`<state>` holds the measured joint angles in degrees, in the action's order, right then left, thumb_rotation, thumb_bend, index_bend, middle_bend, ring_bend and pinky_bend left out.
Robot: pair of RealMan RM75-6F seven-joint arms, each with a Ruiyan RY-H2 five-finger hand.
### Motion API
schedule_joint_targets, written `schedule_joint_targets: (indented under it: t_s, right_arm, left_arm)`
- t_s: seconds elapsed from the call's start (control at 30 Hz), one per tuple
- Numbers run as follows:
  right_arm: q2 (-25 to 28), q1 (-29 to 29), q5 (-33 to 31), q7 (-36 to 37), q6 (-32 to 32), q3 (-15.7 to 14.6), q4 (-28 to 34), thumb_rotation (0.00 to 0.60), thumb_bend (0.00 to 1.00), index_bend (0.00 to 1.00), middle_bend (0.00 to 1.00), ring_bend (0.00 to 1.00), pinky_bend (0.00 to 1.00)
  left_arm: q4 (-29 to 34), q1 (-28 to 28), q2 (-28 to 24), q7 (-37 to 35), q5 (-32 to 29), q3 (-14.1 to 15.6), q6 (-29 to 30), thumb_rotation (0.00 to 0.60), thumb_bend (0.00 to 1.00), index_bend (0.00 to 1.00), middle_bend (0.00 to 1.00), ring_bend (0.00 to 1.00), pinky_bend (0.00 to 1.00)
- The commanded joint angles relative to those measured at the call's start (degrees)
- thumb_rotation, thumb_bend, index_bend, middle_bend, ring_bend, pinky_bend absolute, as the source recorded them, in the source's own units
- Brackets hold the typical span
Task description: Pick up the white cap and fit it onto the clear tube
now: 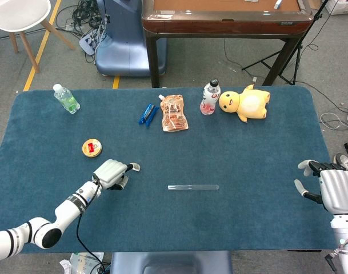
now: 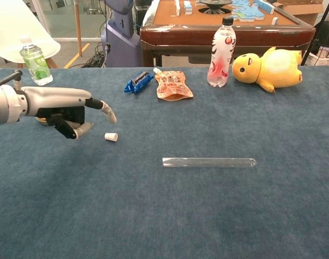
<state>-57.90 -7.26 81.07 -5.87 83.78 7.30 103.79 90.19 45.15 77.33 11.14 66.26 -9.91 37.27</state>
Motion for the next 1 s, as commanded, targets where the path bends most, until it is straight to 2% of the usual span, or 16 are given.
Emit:
schedule_joint_targets:
  t_s: [0.03,0.37,1.0]
  right_arm:
    - [-0.1,0.0,-0.1,0.1,-0.1,0.0,-0.2,0.6,0.28,0.43,0.55,0.5,0.44]
    - [0.0,0.0,-0.7,0.6,-0.5,0.1,-0.6,0.6,0.28,0.43,0.55,0.5,0.44]
    - [0.4,0.3,-1.5,0.3,-0.2,0.3,-0.5,0.6,0.28,0.43,0.55,0.51,0.44]
  left_arm:
    - [-1.4,1.6,1.6,1.3,-2.3,0.7,-0.9,0.6,0.64,0.21,1.0,1.0,1.0]
    - [-5.0,4.2,4.7,3.3,-7.0,2.6,-1.2,0.6,0.64,0.21,1.0,1.0,1.0]
    - [-10.1,6.7,8.5,3.3,-10.3,4.4,-1.3,0.6,0.64,0.21,1.0,1.0,1.0]
